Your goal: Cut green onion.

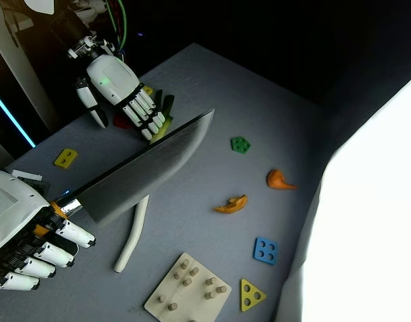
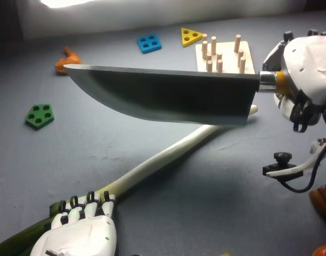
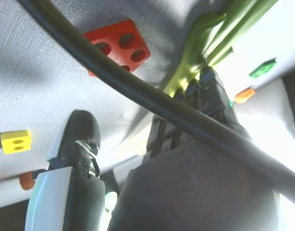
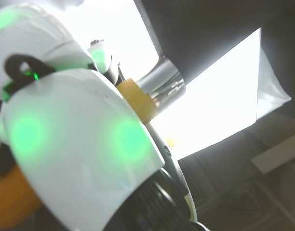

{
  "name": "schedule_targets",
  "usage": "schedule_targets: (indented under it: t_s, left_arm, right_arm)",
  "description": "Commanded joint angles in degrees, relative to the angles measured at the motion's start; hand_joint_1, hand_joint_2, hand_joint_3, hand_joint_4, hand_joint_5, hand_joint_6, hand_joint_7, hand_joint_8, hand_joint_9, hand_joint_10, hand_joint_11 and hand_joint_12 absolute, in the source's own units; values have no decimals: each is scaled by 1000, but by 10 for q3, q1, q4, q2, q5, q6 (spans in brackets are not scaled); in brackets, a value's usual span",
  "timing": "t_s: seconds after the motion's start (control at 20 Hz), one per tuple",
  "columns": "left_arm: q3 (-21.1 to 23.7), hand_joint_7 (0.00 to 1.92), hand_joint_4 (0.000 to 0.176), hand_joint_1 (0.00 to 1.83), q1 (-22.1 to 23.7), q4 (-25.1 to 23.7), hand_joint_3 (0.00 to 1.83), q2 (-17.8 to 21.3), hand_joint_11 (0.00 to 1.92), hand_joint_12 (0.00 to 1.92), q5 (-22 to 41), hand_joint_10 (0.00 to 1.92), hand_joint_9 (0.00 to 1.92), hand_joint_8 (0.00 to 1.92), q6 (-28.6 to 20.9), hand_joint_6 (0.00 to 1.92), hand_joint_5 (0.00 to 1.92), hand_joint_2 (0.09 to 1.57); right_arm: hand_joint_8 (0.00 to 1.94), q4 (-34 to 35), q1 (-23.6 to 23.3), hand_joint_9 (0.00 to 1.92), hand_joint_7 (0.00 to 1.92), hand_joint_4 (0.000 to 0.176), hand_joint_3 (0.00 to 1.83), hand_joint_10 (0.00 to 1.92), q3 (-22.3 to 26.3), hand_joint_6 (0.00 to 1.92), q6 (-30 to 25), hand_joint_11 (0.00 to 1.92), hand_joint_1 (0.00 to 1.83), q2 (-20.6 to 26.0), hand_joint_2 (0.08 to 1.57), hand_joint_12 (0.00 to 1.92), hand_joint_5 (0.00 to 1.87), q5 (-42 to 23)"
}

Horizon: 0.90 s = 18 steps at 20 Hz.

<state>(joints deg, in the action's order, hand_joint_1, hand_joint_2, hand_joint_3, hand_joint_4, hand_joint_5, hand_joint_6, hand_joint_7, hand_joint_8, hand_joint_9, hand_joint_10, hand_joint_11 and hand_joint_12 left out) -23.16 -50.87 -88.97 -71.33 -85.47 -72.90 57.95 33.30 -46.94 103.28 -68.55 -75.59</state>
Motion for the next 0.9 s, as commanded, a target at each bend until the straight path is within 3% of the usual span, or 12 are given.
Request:
schedule_targets:
  t_s: [0.0,0.6,0.85]
  left_arm:
    - [-4,38,0,584,-1,-10,0,-5,0,64,-13,0,8,1,3,1,45,1320]
    - [-3,44,0,490,0,-13,4,-5,31,24,-12,6,26,7,4,5,26,1349]
    - [-3,70,0,479,0,-13,4,-4,0,224,-12,5,57,5,4,7,74,1347]
  right_arm:
    - [1941,-53,-1,1499,1402,176,3,1921,-3,1921,-13,1543,1547,0,1143,1921,1205,-55]
    - [1941,-56,38,1494,1409,176,0,1921,-45,1921,-30,1538,1555,-34,1136,1921,1227,-50]
    - [1941,-59,43,1498,1409,176,5,1921,-47,1921,-23,1537,1550,-29,1147,1921,1186,-55]
